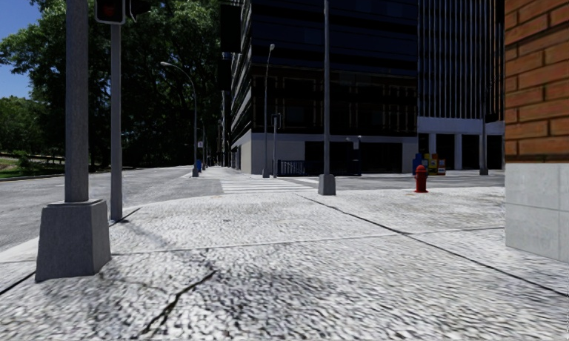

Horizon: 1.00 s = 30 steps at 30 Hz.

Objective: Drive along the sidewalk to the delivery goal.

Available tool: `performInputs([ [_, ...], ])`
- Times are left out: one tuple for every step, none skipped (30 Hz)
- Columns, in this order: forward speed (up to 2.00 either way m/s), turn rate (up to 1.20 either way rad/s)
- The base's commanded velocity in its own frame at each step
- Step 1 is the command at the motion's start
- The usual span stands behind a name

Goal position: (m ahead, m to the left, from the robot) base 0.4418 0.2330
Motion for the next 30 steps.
performInputs([
  [1.72,0.0],
  [1.71,0.0],
  [1.71,0.0],
  [1.71,0.08],
  [1.71,0.31],
  [1.71,0.45],
  [1.71,0.51],
  [1.71,0.54],
  [1.71,0.54],
  [1.71,0.54],
  [1.71,0.54],
  [1.71,0.32],
  [1.7,0.0],
  [1.7,0.0],
  [1.61,0.0],
  [1.52,0.0],
  [1.25,0.0],
  [1.25,0.0],
  [0.91,0.0],
  [0.54,0.0],
  [0.16,0.0],
  [0.16,0.0],
  [0.0,0.0],
  [0.0,0.0],
  [0.0,0.0],
  [0.0,0.0],
  [0.0,0.0],
  [0.0,0.0],
  [0.0,0.0],
  [0.0,0.0],
])
